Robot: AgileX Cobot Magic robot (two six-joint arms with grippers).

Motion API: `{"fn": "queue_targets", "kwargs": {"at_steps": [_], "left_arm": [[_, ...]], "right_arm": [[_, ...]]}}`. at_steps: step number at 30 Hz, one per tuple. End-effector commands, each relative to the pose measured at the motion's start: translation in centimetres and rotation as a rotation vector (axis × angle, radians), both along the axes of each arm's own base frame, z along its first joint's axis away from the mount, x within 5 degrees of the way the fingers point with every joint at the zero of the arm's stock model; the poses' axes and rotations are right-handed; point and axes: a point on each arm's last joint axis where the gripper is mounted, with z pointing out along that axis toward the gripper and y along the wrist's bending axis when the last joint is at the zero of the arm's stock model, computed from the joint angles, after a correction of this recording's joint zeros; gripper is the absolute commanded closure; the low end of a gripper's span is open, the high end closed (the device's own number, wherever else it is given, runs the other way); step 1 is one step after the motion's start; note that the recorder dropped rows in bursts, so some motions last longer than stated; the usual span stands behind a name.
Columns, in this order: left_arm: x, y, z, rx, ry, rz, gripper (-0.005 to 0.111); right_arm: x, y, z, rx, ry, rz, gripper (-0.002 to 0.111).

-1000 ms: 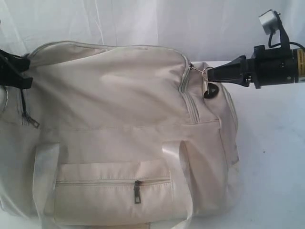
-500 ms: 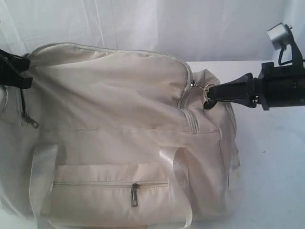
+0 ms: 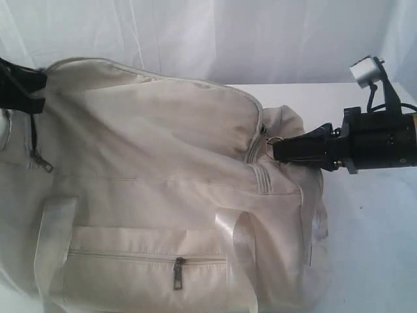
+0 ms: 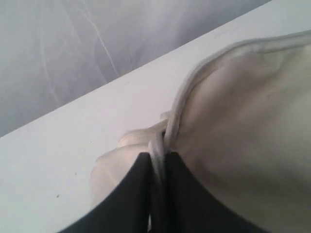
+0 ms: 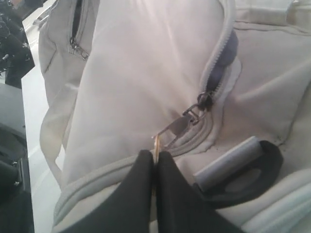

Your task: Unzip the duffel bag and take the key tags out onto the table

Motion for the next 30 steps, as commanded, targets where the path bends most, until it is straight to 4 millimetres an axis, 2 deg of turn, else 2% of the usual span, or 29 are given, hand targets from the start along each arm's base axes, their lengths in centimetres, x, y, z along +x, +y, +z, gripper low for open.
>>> {"fn": "queue_targets", "kwargs": {"at_steps": [1,2,4,5,7,10,13,17,19,25,30], "left_arm": [[-0.1,-0.6,1.9,-0.036,-0.048,-0.068,0.061],[-0.1,-0.6,2.0,-0.036,-0.05,-0.068,0.05],[-0.1,-0.5,2.0,-0.034,-0.051,-0.063,0.039],[-0.1,-0.6,2.0,-0.04,-0.048,-0.072,0.036],[-0.4,-1.2,2.1,-0.103,-0.031,-0.12,0.037],[-1.2,-3.0,2.9,-0.245,-0.046,-0.288,0.039],[-1.9,-5.3,2.9,-0.244,-0.064,-0.402,0.039],[-1.8,-8.6,1.6,-0.153,-0.057,-0.435,0.038],[-1.9,-11.2,0.3,-0.087,-0.074,-0.482,0.038],[-1.3,-15.8,-2.3,-0.147,-0.06,-0.494,0.038],[-0.1,-19.2,-2.1,-0.177,-0.065,-0.54,0.038]], "right_arm": [[-0.6,0.2,-0.1,-0.028,-0.052,0.056,0.108],[-0.5,0.2,0.0,-0.016,-0.075,0.052,0.108],[-0.2,0.3,0.4,0.021,-0.102,0.025,0.108],[-0.1,0.3,0.6,0.04,-0.113,0.01,0.108],[0.1,0.4,0.8,0.063,-0.113,-0.009,0.108],[0.2,0.4,1.1,0.069,-0.126,-0.006,0.108],[0.5,0.4,1.6,0.083,-0.141,-0.013,0.108],[0.7,0.5,2.0,0.1,-0.155,-0.01,0.108],[0.7,0.5,2.0,0.103,-0.157,-0.008,0.108],[0.6,0.5,2.0,0.107,-0.156,-0.004,0.108],[0.6,0.5,2.1,0.11,-0.156,-0.001,0.108]]}}
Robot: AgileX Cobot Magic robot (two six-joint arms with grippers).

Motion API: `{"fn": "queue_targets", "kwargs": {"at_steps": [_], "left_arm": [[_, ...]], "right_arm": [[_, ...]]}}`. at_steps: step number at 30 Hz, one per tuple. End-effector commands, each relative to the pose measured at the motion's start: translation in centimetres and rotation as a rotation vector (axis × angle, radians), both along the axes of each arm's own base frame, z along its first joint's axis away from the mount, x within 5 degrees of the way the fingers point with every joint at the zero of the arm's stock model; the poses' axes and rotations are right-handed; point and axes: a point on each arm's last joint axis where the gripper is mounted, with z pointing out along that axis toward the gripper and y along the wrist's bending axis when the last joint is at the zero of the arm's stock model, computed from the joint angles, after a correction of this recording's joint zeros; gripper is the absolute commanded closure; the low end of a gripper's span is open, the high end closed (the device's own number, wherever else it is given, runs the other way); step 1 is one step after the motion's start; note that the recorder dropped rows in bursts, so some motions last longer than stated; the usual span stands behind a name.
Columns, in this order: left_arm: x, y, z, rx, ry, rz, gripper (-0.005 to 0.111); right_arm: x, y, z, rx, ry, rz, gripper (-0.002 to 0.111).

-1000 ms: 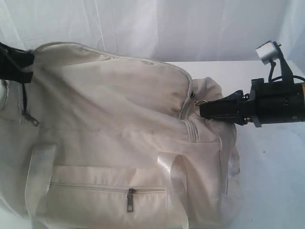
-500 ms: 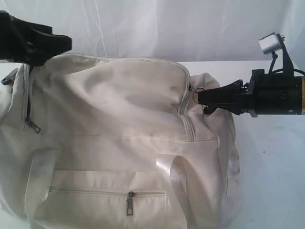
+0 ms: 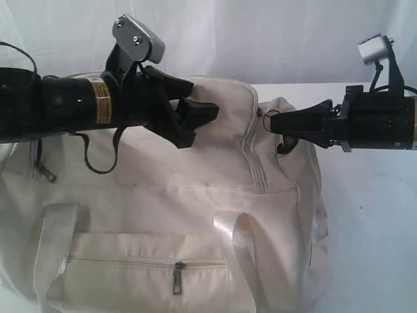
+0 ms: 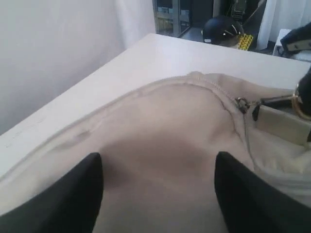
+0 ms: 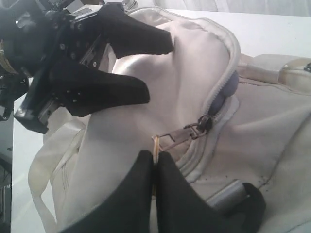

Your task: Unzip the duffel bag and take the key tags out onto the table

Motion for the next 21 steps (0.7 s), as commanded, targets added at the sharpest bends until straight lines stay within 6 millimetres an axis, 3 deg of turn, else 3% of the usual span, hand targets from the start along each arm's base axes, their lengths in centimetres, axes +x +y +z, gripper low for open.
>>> {"fn": "queue_targets", "kwargs": {"at_steps": [1,7,14,16,21], "left_arm": [[0.8,-2.1,1.0,-0.014,-0.045,-0.035,0.038],[1.7,-3.0,1.3,0.182,-0.239,-0.155,0.038],[2.1,-3.4,-0.6,0.246,-0.233,-0.192,0.04],[2.2,-3.4,-0.7,0.233,-0.218,-0.18,0.048],[2.4,-3.4,-0.6,0.214,-0.212,-0.161,0.088]], "right_arm": [[-0.4,0.2,0.6,0.029,-0.027,0.041,0.108],[-0.4,0.2,0.6,0.027,-0.027,0.042,0.108],[-0.4,0.2,0.6,0.029,-0.027,0.04,0.108],[-0.4,0.2,0.6,0.029,-0.027,0.04,0.108],[-0.4,0.2,0.6,0.03,-0.023,0.04,0.108]]}}
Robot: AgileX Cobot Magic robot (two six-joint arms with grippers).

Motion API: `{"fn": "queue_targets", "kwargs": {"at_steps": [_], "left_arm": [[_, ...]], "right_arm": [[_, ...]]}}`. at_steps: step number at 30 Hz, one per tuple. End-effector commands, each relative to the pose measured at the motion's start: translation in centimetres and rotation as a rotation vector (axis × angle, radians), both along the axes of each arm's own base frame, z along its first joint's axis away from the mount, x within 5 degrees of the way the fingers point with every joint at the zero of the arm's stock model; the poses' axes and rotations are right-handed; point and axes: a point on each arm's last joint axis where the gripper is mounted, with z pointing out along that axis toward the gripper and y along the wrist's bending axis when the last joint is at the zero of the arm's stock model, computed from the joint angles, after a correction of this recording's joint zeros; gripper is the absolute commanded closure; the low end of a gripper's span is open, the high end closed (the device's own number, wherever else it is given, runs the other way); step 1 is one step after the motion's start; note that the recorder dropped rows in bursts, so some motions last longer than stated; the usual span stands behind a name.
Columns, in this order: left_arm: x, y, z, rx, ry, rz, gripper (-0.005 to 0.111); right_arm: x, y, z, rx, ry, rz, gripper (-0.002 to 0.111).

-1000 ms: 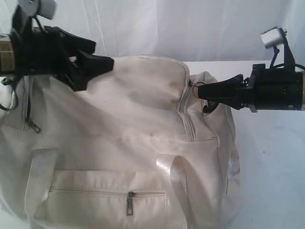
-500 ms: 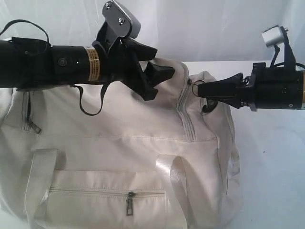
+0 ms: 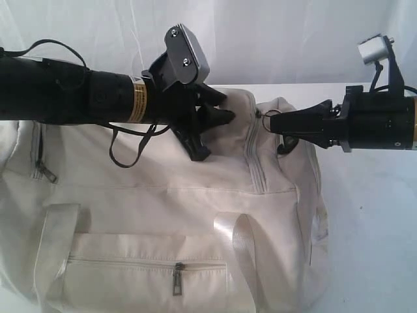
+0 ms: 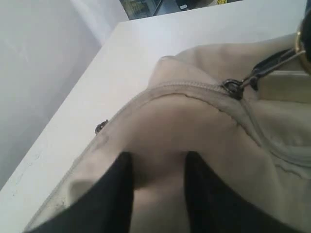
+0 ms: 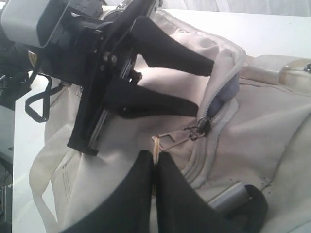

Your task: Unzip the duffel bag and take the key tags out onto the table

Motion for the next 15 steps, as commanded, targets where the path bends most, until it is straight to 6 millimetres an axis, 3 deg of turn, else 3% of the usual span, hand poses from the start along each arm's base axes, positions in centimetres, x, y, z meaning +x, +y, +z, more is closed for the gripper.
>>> {"fn": "queue_targets", "kwargs": {"at_steps": [1,3,9,12,15], "left_arm": [[0.13,-0.16,0.26,-0.022,-0.006,0.013,0.096],[0.19,-0.17,0.35,-0.028,-0.016,0.016,0.107],[0.06,-0.24,0.36,-0.006,-0.061,-0.018,0.106],[-0.14,-0.33,0.34,0.024,-0.116,-0.066,0.093],[-0.29,-0.41,0.37,0.035,-0.148,-0.097,0.063]], "right_arm": [[-0.4,0.15,0.62,0.027,-0.023,0.036,0.108],[-0.4,0.15,0.62,0.027,-0.023,0.036,0.108],[-0.41,0.15,0.59,0.025,-0.023,0.038,0.108],[-0.41,0.15,0.59,0.025,-0.023,0.038,0.108],[-0.41,0.15,0.59,0.025,-0.023,0.038,0.108]]}}
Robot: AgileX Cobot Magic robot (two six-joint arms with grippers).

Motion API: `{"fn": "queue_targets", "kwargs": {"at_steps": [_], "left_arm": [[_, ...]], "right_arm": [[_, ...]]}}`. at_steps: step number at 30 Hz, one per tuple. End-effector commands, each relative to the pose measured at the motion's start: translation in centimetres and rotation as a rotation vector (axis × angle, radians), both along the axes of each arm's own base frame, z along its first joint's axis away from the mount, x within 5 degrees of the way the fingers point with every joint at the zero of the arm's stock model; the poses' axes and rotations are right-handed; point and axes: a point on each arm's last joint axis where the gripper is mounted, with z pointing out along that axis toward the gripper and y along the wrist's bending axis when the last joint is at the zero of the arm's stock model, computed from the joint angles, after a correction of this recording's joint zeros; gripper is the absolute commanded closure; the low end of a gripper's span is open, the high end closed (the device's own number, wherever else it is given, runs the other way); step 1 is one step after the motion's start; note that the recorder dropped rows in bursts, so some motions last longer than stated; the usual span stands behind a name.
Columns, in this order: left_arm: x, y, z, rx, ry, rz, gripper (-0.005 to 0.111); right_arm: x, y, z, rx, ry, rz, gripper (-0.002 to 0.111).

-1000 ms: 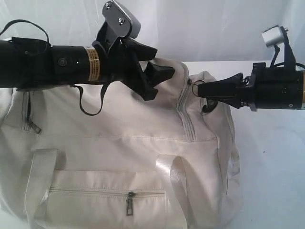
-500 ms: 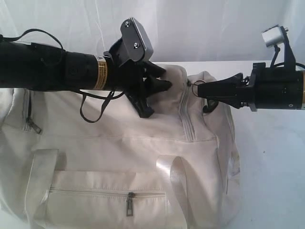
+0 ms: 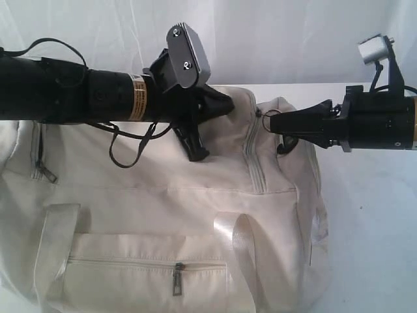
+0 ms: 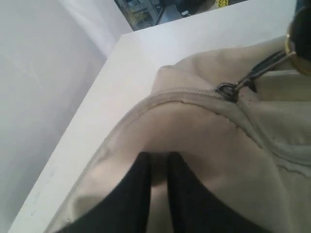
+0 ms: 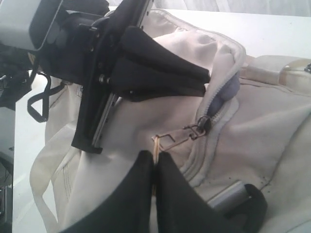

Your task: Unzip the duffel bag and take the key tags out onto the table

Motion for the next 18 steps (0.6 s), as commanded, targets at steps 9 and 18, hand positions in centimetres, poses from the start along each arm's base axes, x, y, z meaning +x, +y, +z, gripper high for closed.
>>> {"fn": "queue_targets", "kwargs": {"at_steps": [9,18], "left_arm": [[-1.5,-2.3,0.2,0.041,-0.112,-0.05,0.029],[-1.4,-2.6,-0.3,0.093,-0.075,0.071,0.072]], "right_arm": [[-0.4,0.1,0.6,0.025,-0.023,0.038,0.108],[-0.4,0.1,0.5,0.019,-0.017,0.042,0.108]]}}
